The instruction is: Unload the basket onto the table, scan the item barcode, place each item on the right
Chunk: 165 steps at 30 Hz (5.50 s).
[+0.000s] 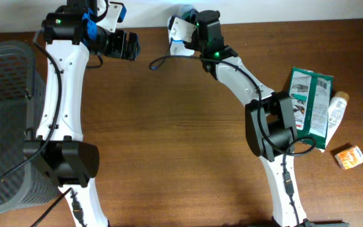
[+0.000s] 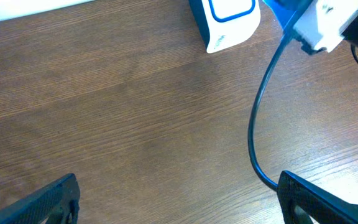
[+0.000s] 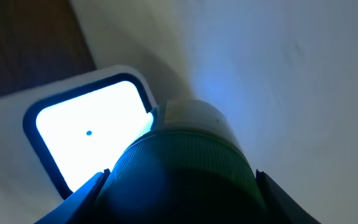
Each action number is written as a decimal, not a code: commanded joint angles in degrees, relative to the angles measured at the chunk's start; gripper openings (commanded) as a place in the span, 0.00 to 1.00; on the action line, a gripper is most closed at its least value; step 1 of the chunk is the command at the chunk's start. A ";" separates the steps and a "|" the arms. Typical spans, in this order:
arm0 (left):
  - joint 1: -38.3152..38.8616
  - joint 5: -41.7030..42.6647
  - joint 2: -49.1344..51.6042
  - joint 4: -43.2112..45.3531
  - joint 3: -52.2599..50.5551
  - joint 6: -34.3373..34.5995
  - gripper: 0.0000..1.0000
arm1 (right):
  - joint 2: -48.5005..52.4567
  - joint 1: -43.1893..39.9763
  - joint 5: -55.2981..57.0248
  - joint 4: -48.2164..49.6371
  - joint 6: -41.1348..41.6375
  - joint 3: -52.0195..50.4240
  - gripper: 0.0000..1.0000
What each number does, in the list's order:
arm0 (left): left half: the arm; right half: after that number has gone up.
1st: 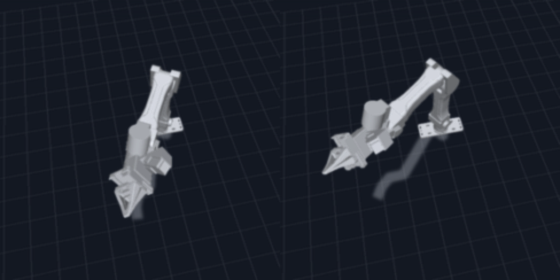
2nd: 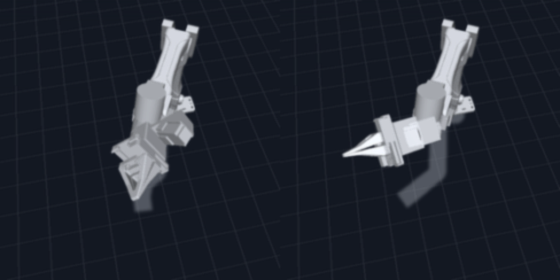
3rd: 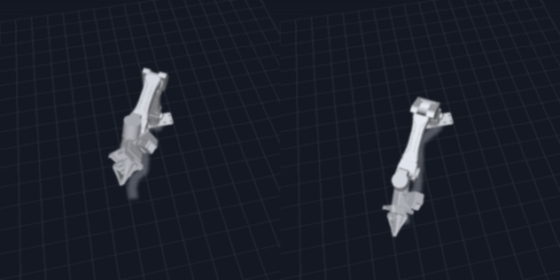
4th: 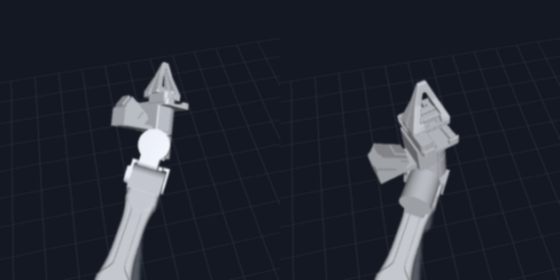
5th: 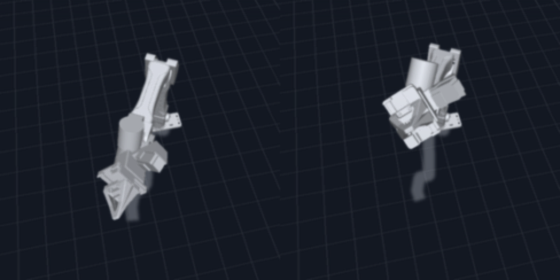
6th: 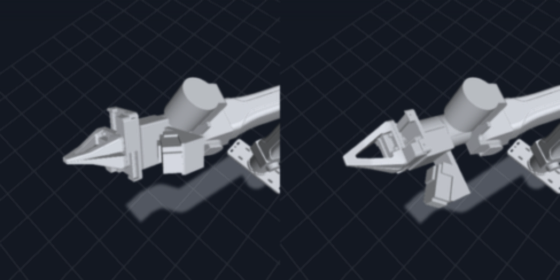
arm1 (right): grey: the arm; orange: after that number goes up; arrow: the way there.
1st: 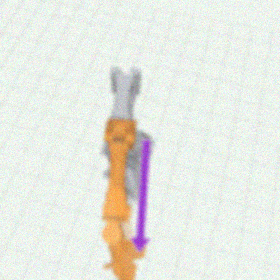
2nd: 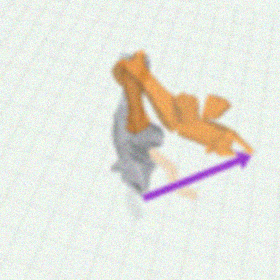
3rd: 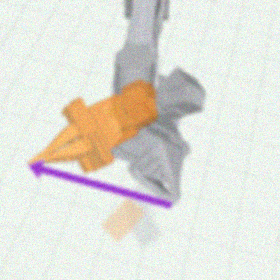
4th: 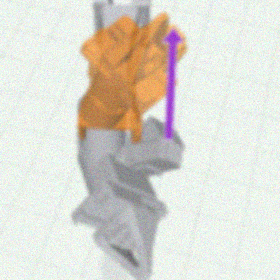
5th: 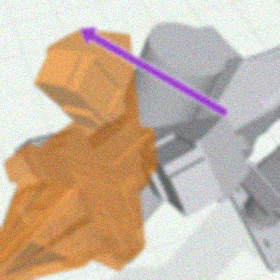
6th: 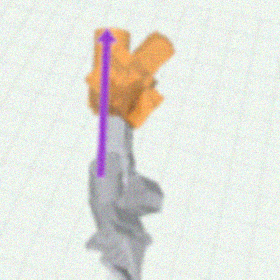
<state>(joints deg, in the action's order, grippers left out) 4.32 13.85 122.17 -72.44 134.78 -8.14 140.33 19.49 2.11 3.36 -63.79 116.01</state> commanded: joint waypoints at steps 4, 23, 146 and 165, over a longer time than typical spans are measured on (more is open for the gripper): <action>-0.35 -0.17 -0.02 0.11 0.15 -0.72 0.99 | -0.83 0.48 -1.97 3.58 -8.90 0.66 0.47; -0.35 -0.17 -0.02 0.11 0.15 -0.72 0.99 | -10.58 -2.05 -6.84 0.31 31.69 0.68 0.45; -0.35 -0.17 -0.02 0.11 0.15 -0.72 0.99 | -140.15 -16.44 -10.45 -7.08 57.22 -115.69 0.98; -0.52 -0.37 -21.90 9.14 -18.82 -0.72 0.99 | -140.15 -16.44 -10.45 -7.08 57.22 -115.69 0.98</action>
<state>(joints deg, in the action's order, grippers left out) 4.49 13.43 112.73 -71.64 127.57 -8.14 0.89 2.72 -8.84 -3.51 -7.25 0.73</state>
